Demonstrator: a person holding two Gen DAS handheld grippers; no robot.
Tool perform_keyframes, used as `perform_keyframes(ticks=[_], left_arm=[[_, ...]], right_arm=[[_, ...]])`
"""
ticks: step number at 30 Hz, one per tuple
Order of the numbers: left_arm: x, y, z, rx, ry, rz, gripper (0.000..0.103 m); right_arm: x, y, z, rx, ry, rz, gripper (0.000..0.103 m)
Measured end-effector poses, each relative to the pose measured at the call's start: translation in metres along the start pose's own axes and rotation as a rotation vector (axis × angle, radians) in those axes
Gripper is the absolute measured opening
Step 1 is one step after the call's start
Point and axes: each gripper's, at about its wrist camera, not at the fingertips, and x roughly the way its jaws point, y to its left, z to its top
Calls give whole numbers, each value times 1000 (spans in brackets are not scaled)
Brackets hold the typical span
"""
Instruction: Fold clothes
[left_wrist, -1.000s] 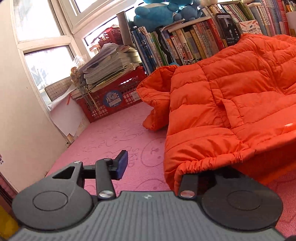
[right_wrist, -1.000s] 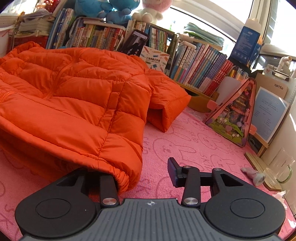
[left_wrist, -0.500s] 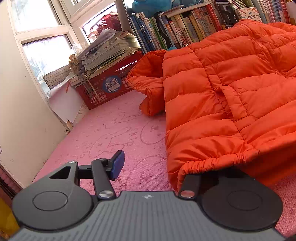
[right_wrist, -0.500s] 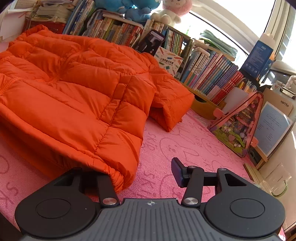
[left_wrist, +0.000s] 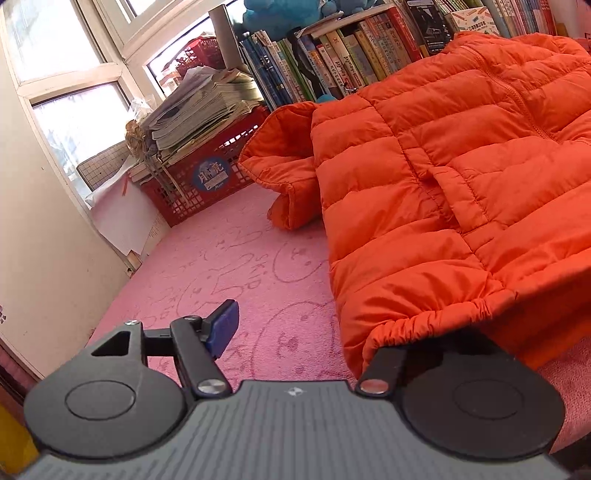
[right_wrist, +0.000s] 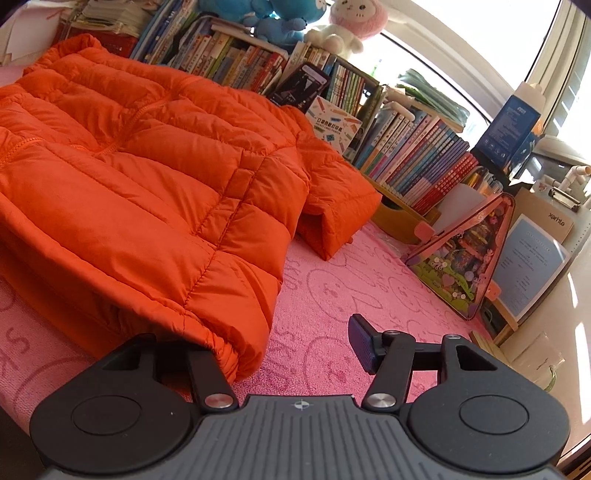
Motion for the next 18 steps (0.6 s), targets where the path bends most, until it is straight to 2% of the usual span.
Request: perform_keyframes(ticks=[6, 9, 11, 13, 15, 18], left_arm=[[-3, 2, 3, 1, 5, -49, 64], [-8, 11, 6, 11, -2, -108, 64], [-13, 18, 8, 27, -18, -148, 69], [-16, 22, 9, 40, -40, -168, 83], [-16, 26, 9, 42, -54, -185, 85], [-13, 26, 11, 18, -51, -199, 85]], right_arm=[[-6, 1, -7, -27, -56, 23, 60], [-11, -6, -7, -12, -74, 75, 60], [-15, -13, -7, -15, -72, 105, 66], [-18, -18, -8, -16, -69, 115, 71], [-20, -23, -7, -7, -67, 122, 78], [-24, -30, -2, 40, -71, 140, 78]])
